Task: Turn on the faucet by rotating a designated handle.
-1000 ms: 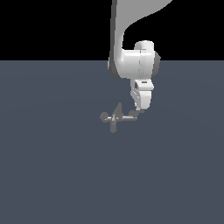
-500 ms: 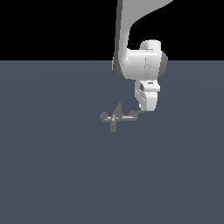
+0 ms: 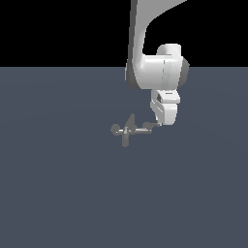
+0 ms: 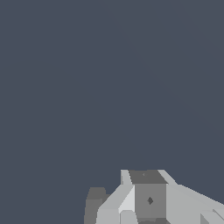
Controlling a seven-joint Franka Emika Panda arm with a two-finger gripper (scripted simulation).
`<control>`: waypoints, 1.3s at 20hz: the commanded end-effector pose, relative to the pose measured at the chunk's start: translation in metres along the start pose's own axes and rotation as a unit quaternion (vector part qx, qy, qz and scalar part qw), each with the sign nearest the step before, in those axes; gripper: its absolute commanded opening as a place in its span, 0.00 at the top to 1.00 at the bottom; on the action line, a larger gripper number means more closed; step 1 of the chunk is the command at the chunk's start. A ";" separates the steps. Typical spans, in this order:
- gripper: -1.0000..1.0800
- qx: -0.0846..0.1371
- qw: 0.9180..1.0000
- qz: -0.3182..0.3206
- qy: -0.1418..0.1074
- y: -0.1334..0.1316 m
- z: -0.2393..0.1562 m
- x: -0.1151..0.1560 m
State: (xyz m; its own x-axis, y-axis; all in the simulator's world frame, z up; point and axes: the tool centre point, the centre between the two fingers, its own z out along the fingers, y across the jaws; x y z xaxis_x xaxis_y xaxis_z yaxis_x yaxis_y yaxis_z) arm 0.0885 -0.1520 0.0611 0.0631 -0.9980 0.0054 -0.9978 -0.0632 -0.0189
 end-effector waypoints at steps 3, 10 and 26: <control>1.00 -0.009 1.000 0.000 -0.003 0.019 0.000 -0.002; 1.00 -0.003 1.000 -0.001 -0.002 0.023 0.001 -0.010; 1.00 -0.009 1.000 0.003 -0.002 0.045 0.000 -0.051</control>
State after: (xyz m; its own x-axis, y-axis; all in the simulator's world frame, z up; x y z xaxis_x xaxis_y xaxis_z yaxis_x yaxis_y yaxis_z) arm 0.0372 -0.1381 0.0608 0.0211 -0.9997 0.0151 -0.9998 -0.0211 -0.0012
